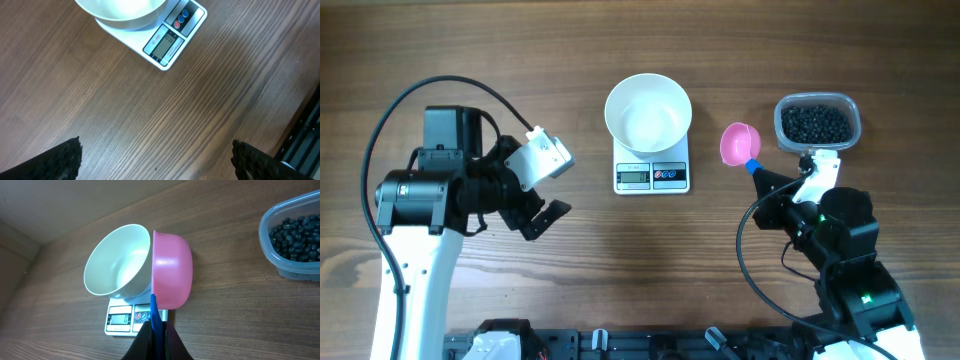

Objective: Scoop item into bowl and weigh 150g on scale

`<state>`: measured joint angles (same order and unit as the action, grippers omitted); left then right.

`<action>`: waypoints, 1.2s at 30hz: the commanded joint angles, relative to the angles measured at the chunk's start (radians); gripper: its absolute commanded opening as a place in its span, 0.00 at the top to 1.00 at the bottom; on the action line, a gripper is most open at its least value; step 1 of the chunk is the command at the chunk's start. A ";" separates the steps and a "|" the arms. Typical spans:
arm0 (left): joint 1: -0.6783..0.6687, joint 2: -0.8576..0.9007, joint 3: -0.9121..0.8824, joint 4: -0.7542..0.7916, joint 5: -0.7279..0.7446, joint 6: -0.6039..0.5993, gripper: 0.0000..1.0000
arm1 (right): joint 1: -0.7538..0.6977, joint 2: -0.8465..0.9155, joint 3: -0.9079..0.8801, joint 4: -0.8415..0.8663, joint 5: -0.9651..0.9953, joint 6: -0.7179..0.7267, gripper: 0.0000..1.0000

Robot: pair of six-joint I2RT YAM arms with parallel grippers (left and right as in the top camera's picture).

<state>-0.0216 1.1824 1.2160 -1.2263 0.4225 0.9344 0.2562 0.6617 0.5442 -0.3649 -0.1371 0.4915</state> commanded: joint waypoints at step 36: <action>0.009 0.086 -0.008 0.004 0.056 0.031 0.00 | -0.052 0.597 0.774 -0.613 0.571 -0.277 0.96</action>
<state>-0.0193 1.2697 1.2152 -1.2228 0.4583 0.9451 0.2371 1.2022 1.2705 -0.9661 0.3656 0.3305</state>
